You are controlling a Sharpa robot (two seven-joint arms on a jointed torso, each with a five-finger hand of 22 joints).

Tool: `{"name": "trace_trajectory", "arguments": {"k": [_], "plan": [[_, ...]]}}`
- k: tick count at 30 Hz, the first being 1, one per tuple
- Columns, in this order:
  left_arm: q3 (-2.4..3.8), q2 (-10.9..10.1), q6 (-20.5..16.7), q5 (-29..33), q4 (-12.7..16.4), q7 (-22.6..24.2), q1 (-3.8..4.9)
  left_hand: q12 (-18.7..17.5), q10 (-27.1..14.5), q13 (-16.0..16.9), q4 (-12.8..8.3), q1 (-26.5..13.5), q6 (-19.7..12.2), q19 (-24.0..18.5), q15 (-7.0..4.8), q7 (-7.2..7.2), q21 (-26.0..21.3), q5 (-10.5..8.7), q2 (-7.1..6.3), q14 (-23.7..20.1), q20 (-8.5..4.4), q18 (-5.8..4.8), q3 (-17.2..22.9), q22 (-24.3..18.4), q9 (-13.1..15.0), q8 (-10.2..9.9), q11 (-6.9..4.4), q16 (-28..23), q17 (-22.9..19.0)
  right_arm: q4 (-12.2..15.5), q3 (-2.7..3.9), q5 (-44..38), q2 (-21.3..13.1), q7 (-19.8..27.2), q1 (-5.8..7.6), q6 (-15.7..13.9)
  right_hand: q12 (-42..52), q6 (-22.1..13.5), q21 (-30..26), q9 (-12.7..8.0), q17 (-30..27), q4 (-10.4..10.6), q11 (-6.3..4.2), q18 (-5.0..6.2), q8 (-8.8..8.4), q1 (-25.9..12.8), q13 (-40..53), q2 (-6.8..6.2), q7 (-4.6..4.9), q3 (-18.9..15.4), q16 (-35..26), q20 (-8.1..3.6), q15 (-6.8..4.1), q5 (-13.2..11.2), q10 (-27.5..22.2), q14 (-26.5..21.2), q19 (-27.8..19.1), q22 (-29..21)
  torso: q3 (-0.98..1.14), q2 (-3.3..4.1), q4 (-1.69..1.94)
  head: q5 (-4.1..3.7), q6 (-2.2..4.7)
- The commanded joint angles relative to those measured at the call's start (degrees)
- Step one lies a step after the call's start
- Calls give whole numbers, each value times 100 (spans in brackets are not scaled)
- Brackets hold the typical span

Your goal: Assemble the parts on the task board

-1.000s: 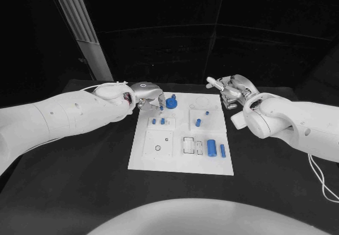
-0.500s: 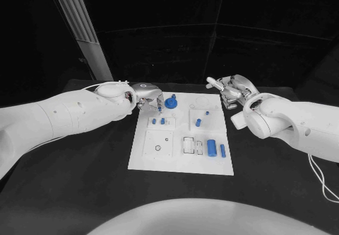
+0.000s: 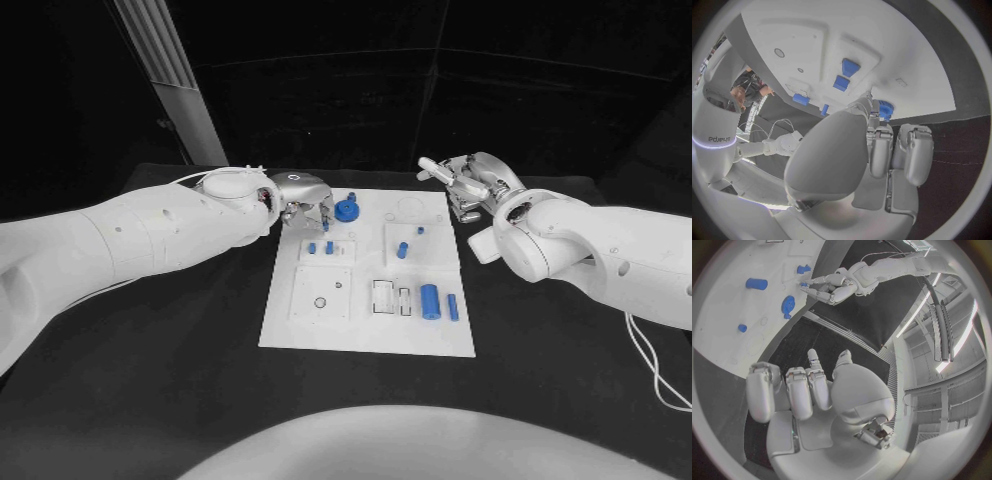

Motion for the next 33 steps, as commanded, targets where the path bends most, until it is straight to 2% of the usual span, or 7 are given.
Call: {"name": "trace_trajectory", "arguments": {"k": [1, 9, 24, 33], "plan": [[1, 16, 146, 24, -24, -17, 3, -26, 6, -4, 20, -46, -25, 583, -19, -5, 23, -14, 2, 605, -31, -82, 30, 1509, 10, -6, 28, 18, 1509, 15, 3, -15, -1, 23, 10, 35, 15, -38, 10, 8, 1509, -3, 25, 50, 32, 63, 1504, -14, 56, -31, 14, 33, 26, -18, 587, 596, 135, 1267, 0, -2, -2, -6, -1], [1, 40, 263, 24, -36, -49, 0, -34, 7, -3, 20, -53, -30, 583, -17, -3, 23, -15, -7, 605, -29, -82, 28, 1509, 8, -11, 30, 18, 1509, 23, 3, -15, -2, 18, 10, 37, 15, -38, 10, 8, 1509, -3, 25, 50, 32, 63, 1504, -14, 56, -31, 14, 33, 26, -18, 587, 596, 135, 1267, -1, -4, 8, -17, -1], [1, 80, 470, 24, -75, -117, -14, -38, 9, -3, 18, -54, -30, 583, -16, -4, 23, -15, -6, 605, -28, -82, 31, 1509, 7, -12, 30, 18, 1509, 29, 3, -15, -1, 19, 10, 35, 15, -38, 10, 8, 1509, -3, 25, 50, 32, 63, 1504, -14, 56, -31, 14, 33, 26, -18, 587, 596, 135, 1267, -1, -5, 2, -17, -1], [1, 102, 570, 24, -103, -172, -23, -125, -52, -5, -2, -36, -111, 583, 4, 22, 23, -16, -85, 605, -17, -82, 43, 1509, -22, -67, 57, 18, 1509, 36, 3, -15, -7, 20, 10, 34, 15, -38, 10, 8, 1509, -3, 25, 50, 32, 63, 1504, -14, 56, -31, 14, 33, 26, -18, 587, 596, 135, 1267, 1, -4, 3, -20, -1]]}}
